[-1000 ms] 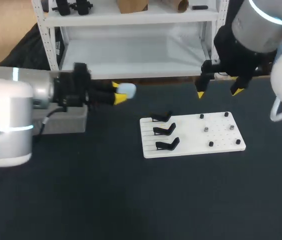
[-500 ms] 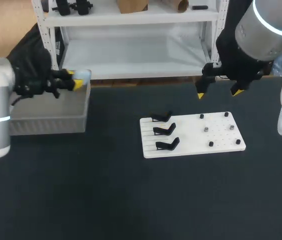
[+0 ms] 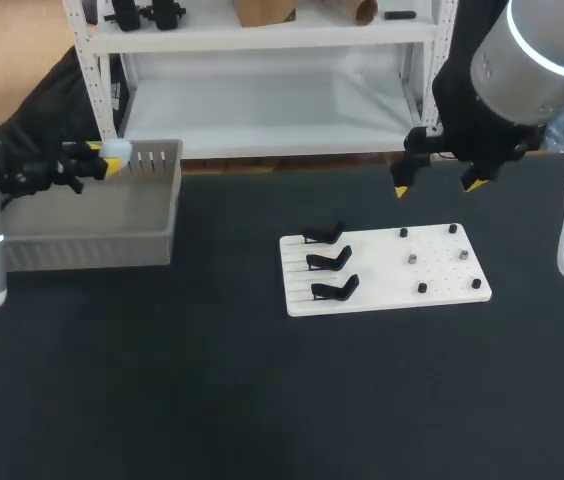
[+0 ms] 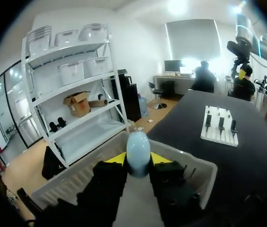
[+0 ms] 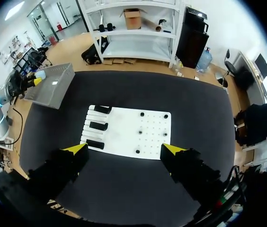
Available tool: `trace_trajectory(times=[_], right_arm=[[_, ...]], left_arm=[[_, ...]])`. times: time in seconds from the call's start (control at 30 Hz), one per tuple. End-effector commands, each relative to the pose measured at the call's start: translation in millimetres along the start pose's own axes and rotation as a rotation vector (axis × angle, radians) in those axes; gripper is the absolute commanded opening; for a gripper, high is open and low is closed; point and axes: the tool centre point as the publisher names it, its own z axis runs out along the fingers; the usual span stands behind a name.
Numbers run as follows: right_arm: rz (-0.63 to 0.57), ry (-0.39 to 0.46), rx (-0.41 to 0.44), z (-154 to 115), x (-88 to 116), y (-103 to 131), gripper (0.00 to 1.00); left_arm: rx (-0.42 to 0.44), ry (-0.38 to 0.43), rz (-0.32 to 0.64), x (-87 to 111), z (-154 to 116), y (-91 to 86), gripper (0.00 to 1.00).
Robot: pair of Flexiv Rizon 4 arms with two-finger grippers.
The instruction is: Pick up each earbud case from the left stands, insert the matching earbuds, close the lid, and place the case in the box.
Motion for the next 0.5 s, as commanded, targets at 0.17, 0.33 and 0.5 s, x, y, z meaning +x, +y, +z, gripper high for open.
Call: trace_trajectory(times=[0.17, 0.33, 0.5], right_arm=[[0.002, -0.012, 0.002, -1.1, 4.2, -0.9, 1.0], [0.002, -0.012, 0.002, -1.1, 4.2, -0.9, 1.0], [0.002, -0.012, 0.002, -1.1, 4.2, -0.9, 1.0]], left_arm=[[0.031, 0.001, -0.04, 8.4, 17.7, 28.5, 0.0], [0.026, -0.008, -0.051, 6.8, 11.3, 31.6, 1.0], [0.032, -0.035, -0.037, 0.4, 1.5, 23.6, 1.0]])
